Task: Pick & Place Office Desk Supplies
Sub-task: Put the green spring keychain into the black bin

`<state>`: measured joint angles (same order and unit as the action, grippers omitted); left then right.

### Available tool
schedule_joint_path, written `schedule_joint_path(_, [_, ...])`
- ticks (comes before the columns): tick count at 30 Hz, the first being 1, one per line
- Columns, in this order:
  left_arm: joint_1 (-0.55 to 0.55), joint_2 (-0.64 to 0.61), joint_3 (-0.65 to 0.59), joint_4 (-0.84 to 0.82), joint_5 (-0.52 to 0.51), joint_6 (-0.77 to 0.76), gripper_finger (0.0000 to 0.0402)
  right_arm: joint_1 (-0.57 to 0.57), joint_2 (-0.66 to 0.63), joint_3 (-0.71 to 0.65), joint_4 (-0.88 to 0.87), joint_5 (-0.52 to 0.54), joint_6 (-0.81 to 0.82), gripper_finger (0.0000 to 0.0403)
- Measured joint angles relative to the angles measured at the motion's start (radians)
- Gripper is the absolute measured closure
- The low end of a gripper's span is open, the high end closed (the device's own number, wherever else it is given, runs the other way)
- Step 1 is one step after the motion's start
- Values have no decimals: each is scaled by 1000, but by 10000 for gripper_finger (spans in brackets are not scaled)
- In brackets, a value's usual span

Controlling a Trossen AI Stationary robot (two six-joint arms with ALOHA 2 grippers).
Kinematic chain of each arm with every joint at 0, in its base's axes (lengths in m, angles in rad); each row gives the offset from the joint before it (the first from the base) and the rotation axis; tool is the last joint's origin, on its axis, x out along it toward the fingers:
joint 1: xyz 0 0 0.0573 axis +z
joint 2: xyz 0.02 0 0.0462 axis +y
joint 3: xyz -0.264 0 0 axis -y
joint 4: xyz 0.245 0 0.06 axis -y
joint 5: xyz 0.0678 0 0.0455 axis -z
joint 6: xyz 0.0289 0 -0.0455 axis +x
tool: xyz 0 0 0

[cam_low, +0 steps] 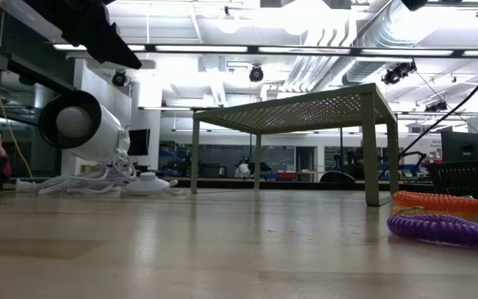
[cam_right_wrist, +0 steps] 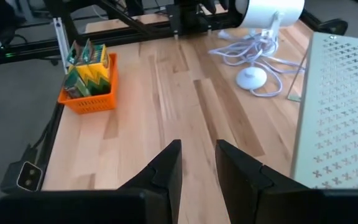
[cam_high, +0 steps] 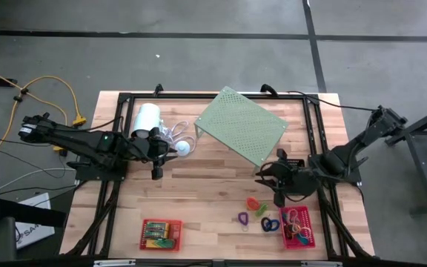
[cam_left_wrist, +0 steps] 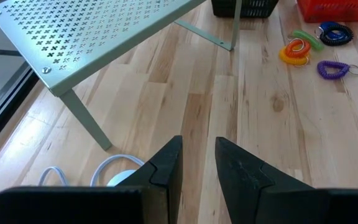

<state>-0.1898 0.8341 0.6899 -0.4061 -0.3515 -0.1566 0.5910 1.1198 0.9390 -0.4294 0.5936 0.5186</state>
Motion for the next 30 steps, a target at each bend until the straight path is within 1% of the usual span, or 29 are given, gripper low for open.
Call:
schedule_joint_path(6, [0, 0, 0, 0, 0, 0, 313, -27, 0, 0, -6, -117, -27, 317])
schedule_joint_path(9, [0, 0, 0, 0, 0, 0, 313, -31, 22, 0, -10, -160, -53, 317])
schedule_joint_path(13, [0, 0, 0, 0, 0, 0, 313, -31, 68, 0, -25, -192, -58, 317])
schedule_joint_path(18, [0, 0, 2, 0, 0, 0, 313, -31, 141, 0, -31, -258, -56, 317])
schedule_joint_path(26, [0, 0, 2, 0, 0, 0, 313, -31, 256, 0, -38, -341, -99, 317])
schedule_joint_path(30, [0, 0, 2, 0, 0, 0, 313, -31, 310, 0, -66, -370, -98, 317])
